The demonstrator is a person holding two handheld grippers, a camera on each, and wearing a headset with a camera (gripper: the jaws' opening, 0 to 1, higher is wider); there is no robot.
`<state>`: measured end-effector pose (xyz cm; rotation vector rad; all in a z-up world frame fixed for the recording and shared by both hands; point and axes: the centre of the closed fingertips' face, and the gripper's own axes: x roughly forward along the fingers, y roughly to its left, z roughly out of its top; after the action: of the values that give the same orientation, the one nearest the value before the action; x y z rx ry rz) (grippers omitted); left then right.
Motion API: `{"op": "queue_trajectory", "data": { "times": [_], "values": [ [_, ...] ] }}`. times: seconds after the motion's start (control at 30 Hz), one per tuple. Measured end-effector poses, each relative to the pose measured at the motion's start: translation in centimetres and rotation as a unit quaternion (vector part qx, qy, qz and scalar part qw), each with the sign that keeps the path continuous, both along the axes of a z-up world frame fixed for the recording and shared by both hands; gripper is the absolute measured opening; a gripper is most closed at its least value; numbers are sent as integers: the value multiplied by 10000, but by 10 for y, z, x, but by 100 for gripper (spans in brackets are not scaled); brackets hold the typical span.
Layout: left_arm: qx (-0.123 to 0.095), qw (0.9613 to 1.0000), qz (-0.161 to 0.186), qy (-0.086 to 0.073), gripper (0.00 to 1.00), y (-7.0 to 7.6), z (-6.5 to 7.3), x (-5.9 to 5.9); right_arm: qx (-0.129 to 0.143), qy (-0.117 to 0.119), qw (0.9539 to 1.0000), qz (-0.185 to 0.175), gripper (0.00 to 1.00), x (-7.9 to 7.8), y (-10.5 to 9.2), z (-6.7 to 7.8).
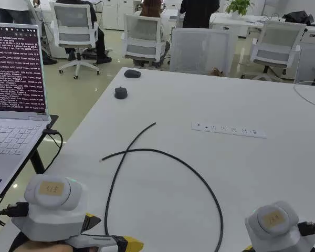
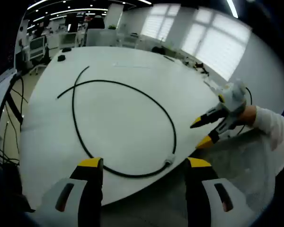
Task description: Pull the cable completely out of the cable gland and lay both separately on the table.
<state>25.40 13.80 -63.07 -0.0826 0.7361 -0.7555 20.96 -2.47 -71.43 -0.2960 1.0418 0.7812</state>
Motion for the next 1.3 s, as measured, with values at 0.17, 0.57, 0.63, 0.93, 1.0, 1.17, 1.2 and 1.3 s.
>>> {"op": "queue_trajectory", "data": {
  "times": [0.17, 0.57, 0.63, 0.93, 1.0, 1.17, 1.2, 1.3],
  "values": [
    [266, 9996, -29, 8, 72, 1, -8, -4, 111, 17, 9999, -38, 55, 0, 1, 2],
    [914, 9934, -595, -369, 72, -7, -12, -7, -56, -66, 10000, 34, 55, 0, -4, 2],
    [909, 9933, -613, -367, 73, -7, -12, -8, -54, -87, 9999, -13, 55, 1, -6, 3],
    [662, 9955, -568, -367, 73, -8, -7, -7, -59, -264, 9996, -14, 55, 6, -5, 9],
    [664, 9955, -590, -339, 73, -9, -7, -8, -17, -140, 9999, -11, 55, 2, -5, 7],
    [593, 9957, -621, -336, 72, -12, -6, -8, 126, -94, 9999, -65, 55, 5, -3, 8],
    [625, 9957, -607, -305, 72, -10, -7, -8, 131, -65, 9999, -34, 55, 3, -2, 7],
    [542, 9962, -598, -330, 72, -11, -5, -9, 17, -112, 9999, 73, 55, 1, -1, 6]
  ]
}}
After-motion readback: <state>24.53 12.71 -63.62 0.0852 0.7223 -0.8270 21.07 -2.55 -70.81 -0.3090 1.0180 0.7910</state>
